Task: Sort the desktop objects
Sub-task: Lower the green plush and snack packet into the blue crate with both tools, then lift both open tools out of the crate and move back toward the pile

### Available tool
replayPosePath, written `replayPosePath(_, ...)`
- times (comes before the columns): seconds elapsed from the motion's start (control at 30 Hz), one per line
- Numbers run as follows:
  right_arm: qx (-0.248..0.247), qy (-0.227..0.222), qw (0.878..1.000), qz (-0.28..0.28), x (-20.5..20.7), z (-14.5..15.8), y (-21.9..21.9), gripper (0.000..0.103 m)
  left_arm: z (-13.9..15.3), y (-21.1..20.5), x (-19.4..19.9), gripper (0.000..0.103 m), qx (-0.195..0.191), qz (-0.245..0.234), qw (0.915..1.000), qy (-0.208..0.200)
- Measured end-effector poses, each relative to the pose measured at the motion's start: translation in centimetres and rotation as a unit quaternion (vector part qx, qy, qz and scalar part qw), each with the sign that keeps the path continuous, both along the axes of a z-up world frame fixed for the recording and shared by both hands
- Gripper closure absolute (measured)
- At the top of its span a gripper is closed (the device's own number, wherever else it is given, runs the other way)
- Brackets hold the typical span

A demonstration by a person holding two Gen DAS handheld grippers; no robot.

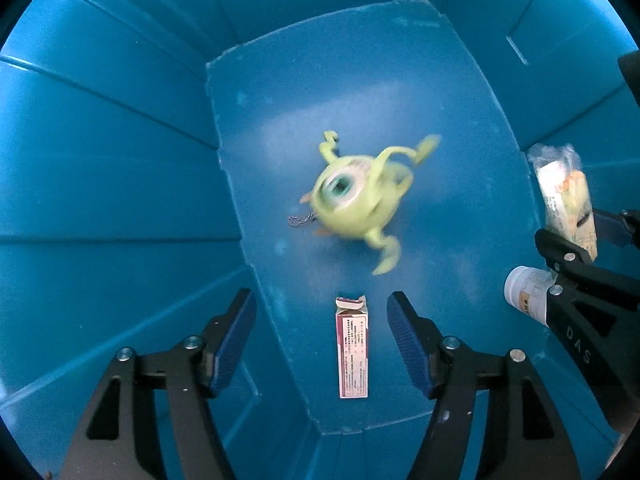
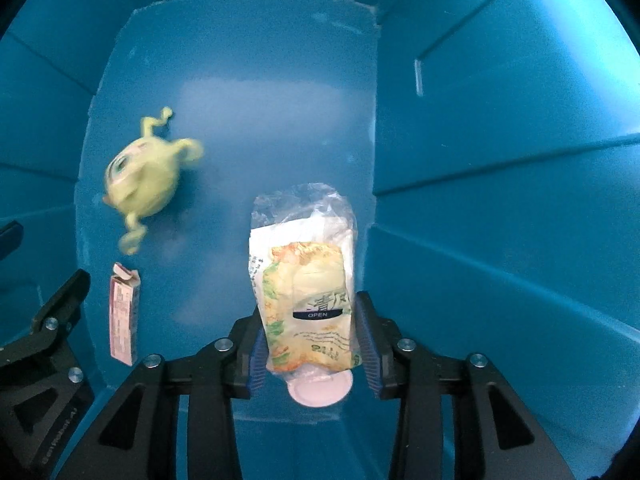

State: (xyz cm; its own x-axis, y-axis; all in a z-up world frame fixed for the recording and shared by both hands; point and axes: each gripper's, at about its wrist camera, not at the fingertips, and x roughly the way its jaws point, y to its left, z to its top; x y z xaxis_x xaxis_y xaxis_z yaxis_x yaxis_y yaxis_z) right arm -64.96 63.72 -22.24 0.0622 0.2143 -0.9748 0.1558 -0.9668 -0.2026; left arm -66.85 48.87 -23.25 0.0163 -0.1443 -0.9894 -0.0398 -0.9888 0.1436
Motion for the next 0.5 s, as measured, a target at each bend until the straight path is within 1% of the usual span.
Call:
replayPosePath(0.07,-0.002,0.002,1.0,-0.01,0.2,0.1,0.2,0.059,0.1,-0.1,0.0,0.036,-0.002,-0.001,1.0,0.001)
replayPosePath(0.13,-0.005,0.003,1.0,-0.018,0.2,0.2,0.3,0.048,0.1,-0.1,0.1,0.036,-0.002,0.0,1.0,0.002)
replayPosePath(0.17,-0.005,0.004,1.0,-0.022,0.2,0.3,0.4,0.044,0.2,-0.2,0.1,0.036,0.0,-0.001,1.0,0.002)
replayPosePath(0.2,-0.005,0.006,1.0,-0.025,0.2,0.4,0.4,0.037,0.2,-0.2,0.0,0.036,0.003,-0.001,1.0,0.003)
replayPosePath(0.23,-0.006,0.008,1.0,-0.028,0.0,0.5,0.5,0.033,0.3,-0.2,0.0,0.036,0.003,-0.002,1.0,0.005)
replayPosePath(0.27,-0.007,0.009,0.999,-0.031,-0.5,0.2,0.2,0.032,0.3,-0.2,0.0,0.036,0.001,-0.004,1.0,0.007)
replayPosePath(0.37,-0.013,0.012,0.999,-0.037,-0.3,0.3,0.2,0.028,0.3,-0.3,-0.1,0.036,-0.002,-0.003,1.0,0.007)
replayPosePath(0.5,-0.023,0.017,0.998,-0.047,-0.5,1.0,1.6,0.023,0.8,-0.2,0.1,0.036,-0.004,0.0,0.9999,0.011)
